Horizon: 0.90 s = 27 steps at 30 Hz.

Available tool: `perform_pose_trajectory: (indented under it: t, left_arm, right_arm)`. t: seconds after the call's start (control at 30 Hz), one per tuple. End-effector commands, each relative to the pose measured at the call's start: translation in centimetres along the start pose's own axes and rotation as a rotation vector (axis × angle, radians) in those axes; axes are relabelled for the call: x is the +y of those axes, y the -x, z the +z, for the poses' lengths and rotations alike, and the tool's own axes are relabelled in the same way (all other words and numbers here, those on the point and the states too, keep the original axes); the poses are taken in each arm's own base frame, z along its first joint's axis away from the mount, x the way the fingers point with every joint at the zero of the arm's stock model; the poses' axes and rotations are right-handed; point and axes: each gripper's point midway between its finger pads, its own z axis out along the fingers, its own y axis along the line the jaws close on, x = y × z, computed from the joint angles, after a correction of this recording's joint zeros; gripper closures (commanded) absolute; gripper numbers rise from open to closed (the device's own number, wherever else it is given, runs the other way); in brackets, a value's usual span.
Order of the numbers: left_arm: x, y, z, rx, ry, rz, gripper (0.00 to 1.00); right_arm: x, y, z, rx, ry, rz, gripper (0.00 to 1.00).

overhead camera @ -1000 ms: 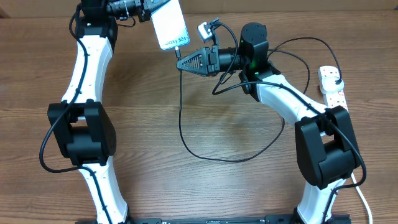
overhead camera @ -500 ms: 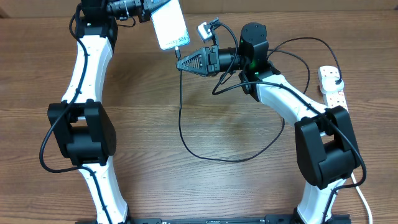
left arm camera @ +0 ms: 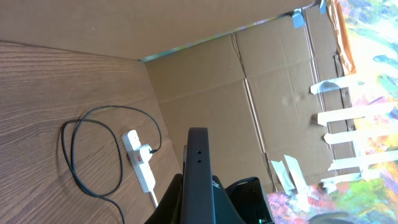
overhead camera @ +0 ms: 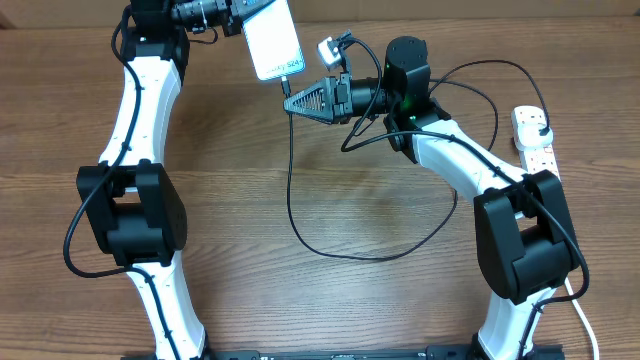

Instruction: Plug charger to phone and switch on socket

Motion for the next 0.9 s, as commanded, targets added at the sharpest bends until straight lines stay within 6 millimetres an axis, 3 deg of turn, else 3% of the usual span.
perform_pose_trajectory:
  t: [0.0, 0.23, 0.87]
  left_arm:
    - [-1.2, -1.2, 0.6, 0.065, -0.033, 0.038, 0.96]
    - [-1.4, -1.6, 0.8, 0.084, -0.044, 0.110, 0.96]
    - [-1.8, -3.1, 2.4, 0.140, -0.066, 0.100, 0.96]
  right_arm:
    - [0.1, 1.2, 0.0, -0.044, -0.013, -0.017, 0.96]
    - [0.2, 1.3, 0.0, -0.045, -0.010, -0.027, 0.96]
    - [0.1, 1.4, -0.1, -0.053, -0.014, -0.027, 0.96]
